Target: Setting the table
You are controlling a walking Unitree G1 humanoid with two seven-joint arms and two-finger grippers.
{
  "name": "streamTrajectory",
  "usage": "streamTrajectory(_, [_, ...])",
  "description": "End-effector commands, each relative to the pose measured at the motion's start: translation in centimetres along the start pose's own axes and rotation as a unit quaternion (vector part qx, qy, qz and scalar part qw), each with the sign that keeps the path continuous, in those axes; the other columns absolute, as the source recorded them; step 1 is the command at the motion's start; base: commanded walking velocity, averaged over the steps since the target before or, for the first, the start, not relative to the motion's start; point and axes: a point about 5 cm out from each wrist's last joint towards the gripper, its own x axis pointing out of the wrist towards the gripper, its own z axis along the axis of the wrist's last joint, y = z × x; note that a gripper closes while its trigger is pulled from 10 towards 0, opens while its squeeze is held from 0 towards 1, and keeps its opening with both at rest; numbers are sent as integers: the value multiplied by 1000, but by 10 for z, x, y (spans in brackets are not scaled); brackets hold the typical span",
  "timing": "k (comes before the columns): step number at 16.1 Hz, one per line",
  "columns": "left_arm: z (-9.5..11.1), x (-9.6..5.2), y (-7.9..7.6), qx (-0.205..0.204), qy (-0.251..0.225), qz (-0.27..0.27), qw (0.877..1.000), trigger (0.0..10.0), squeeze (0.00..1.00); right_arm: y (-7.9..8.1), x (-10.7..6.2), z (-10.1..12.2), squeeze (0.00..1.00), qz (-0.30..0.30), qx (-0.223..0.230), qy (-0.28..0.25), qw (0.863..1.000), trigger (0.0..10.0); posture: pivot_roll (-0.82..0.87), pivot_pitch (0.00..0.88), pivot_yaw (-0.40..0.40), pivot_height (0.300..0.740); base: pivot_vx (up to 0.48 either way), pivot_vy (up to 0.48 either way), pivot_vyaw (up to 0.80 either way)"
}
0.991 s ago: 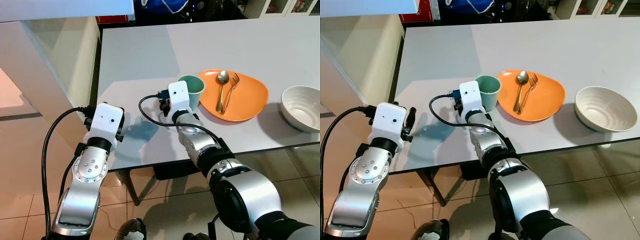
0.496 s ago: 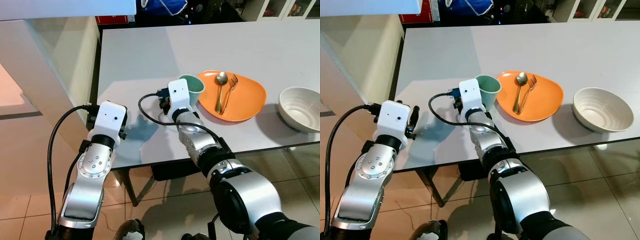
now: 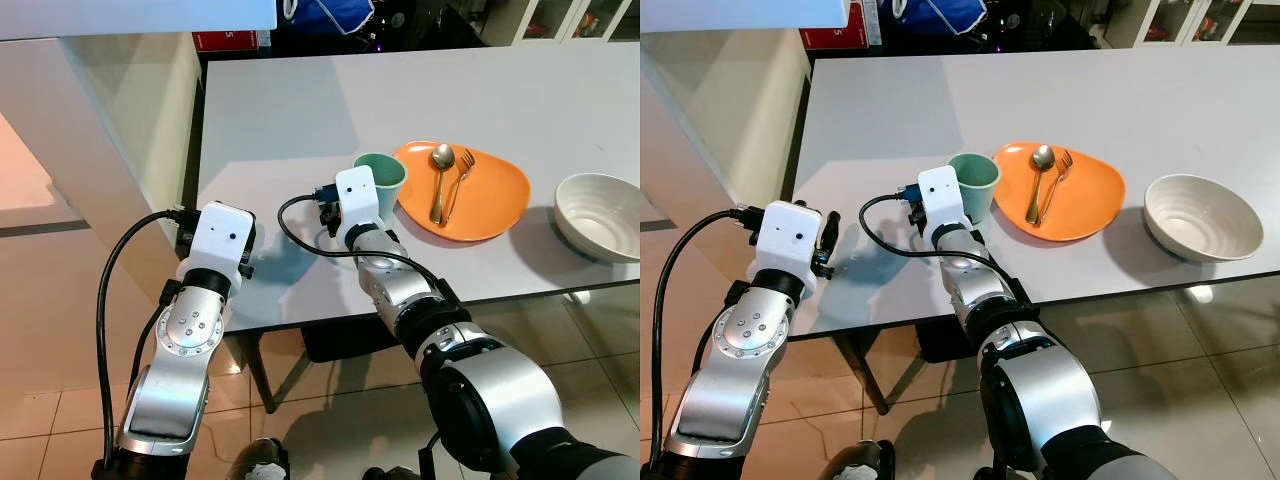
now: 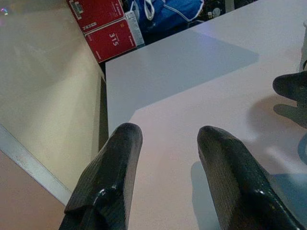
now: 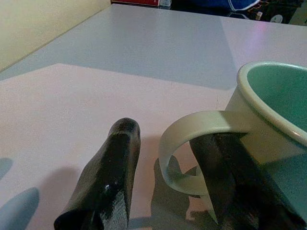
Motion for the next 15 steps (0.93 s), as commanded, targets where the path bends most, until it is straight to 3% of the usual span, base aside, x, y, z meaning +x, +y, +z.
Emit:
streamTrajectory(1, [2, 1, 0, 1, -7, -1, 1000, 10000, 0, 13, -2, -7, 1000, 11, 17, 12, 1000, 10000, 272, 110, -14, 740, 0, 0, 0])
streamTrajectory(12, [1, 0, -2, 0, -6, 0, 1000, 10000, 0, 17, -3, -8, 1000, 24, 6, 15, 1000, 10000, 276, 109, -23, 740, 0, 0, 0])
streamTrajectory(13, [1, 0, -2, -1, -7, 0, 1000, 10000, 0, 16, -3, -8, 0, 19, -4, 18, 1000, 10000, 275, 109, -24, 740, 0, 0, 0])
streamTrajectory(15, [1, -1, -2, -1, -6, 0, 1000, 10000, 0, 16, -2, -7, 0, 21, -5, 18, 1000, 10000, 275, 112, -27, 740, 0, 0, 0])
